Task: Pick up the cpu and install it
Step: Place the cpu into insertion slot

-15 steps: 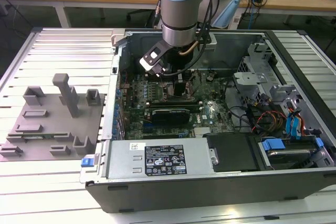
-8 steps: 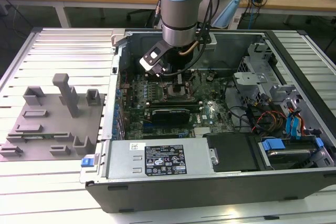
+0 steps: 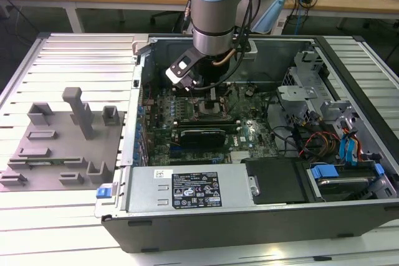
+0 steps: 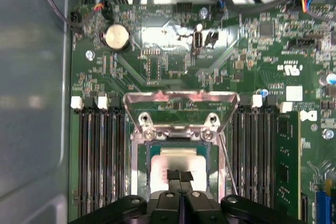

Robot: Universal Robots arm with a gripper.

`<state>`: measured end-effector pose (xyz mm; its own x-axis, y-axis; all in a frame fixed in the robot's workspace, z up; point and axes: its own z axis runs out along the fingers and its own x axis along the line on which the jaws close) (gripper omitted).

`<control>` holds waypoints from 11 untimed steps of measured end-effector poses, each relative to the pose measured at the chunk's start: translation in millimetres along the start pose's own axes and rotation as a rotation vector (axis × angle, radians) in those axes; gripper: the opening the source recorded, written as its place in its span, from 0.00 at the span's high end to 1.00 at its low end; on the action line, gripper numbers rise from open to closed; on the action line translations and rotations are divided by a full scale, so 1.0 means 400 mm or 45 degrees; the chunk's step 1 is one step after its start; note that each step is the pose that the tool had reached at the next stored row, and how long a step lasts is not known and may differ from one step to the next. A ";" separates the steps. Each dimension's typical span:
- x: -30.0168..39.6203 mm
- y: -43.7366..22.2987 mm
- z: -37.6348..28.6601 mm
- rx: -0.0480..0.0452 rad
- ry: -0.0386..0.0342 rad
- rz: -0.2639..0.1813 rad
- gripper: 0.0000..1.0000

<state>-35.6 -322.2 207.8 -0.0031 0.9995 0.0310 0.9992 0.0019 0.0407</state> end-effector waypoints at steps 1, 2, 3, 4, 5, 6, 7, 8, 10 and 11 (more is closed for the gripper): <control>0.000 0.000 0.000 0.002 0.0000 0.000 0.89; 0.000 0.000 0.000 0.003 0.0005 0.000 0.89; 0.000 0.001 0.000 0.004 0.0007 0.000 0.89; -0.001 0.003 0.000 0.007 0.0008 0.000 0.89; -0.001 0.005 0.001 0.013 0.0009 0.001 0.89; -0.001 0.007 0.001 0.019 0.0010 0.001 0.89; -0.001 0.012 0.001 0.033 0.0005 0.002 0.89; -0.001 0.020 0.001 0.035 0.0009 0.002 0.89; -0.001 0.021 0.007 0.035 0.0006 0.002 0.89; -0.001 0.021 0.007 0.035 0.0004 0.002 0.89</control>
<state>-27.0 -322.6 205.4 -0.0016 0.9995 0.0314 0.9999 0.0012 0.0130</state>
